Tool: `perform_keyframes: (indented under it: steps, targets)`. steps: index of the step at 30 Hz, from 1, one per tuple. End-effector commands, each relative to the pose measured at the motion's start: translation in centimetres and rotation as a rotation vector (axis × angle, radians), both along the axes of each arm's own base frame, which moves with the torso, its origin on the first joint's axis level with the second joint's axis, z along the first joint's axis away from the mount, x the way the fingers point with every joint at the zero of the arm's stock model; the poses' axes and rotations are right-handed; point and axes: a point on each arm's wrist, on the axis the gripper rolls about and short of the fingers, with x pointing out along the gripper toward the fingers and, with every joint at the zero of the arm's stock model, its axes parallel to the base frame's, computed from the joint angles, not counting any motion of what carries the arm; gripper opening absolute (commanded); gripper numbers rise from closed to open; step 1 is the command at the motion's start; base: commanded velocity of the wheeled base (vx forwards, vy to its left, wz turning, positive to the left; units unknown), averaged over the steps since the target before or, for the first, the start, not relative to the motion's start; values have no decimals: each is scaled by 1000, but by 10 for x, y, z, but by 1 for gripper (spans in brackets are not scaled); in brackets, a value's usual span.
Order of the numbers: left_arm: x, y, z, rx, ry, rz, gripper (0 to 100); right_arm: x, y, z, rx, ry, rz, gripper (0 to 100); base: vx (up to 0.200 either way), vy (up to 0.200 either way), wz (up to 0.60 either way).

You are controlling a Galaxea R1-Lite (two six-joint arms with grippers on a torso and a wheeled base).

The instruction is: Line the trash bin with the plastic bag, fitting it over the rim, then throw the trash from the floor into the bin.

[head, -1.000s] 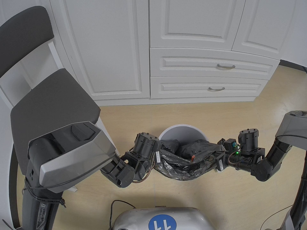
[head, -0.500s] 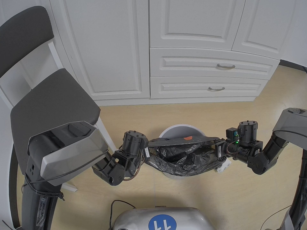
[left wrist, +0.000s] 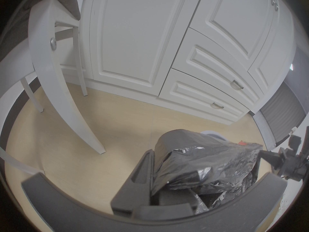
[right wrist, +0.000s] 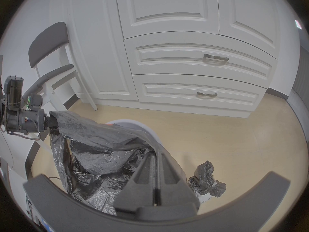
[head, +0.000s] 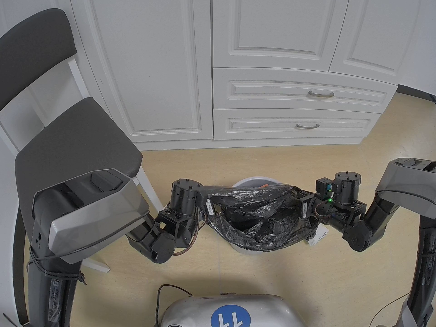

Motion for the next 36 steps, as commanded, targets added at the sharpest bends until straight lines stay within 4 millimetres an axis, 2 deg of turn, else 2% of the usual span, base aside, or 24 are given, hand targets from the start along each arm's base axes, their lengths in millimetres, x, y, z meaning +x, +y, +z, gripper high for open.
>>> perform_keyframes:
  steps: [1, 3, 4, 6, 12, 15, 23, 29, 32, 36]
  targets:
    - [-7, -1, 1, -3, -8, -16, 0, 1, 1, -5, -1, 8, 3, 0, 0, 0, 0]
    - [-15, 1, -3, 7, 18, -45, 0, 1, 1, -4, 3, 8, 2, 0, 0, 0, 0]
    - [-19, 2, -5, 13, 34, -61, 100, 1, 1, -3, 9, 7, 1, 0, 0, 0, 0]
    - [-24, 6, -5, 16, 47, -79, 100, 1, 2, -2, 19, 5, 1, 0, 0, 0, 0]
    - [-59, 29, 27, 43, 49, -230, 100, 0, 6, 1, 36, -21, 10, 0, 0, 0, 0]
    - [-64, 32, 38, 53, -1, -279, 100, 3, 10, 2, 51, -32, 13, 0, 0, 0, 0]
    - [-54, 24, 45, 93, -68, -316, 100, 15, 25, 5, 157, -64, 7, 0, 0, 0, 0]
    - [-46, 18, 49, 77, -98, -311, 100, 49, 43, -10, 222, -178, -79, 0, 0, 0, 0]
    - [-44, 17, 47, 68, -124, -304, 100, 71, 60, -16, 297, -230, -124, 0, 0, 0, 0]
    - [-43, 17, 46, 72, -130, -305, 100, 81, 68, -25, 326, -244, -136, 0, 0, 0, 0]
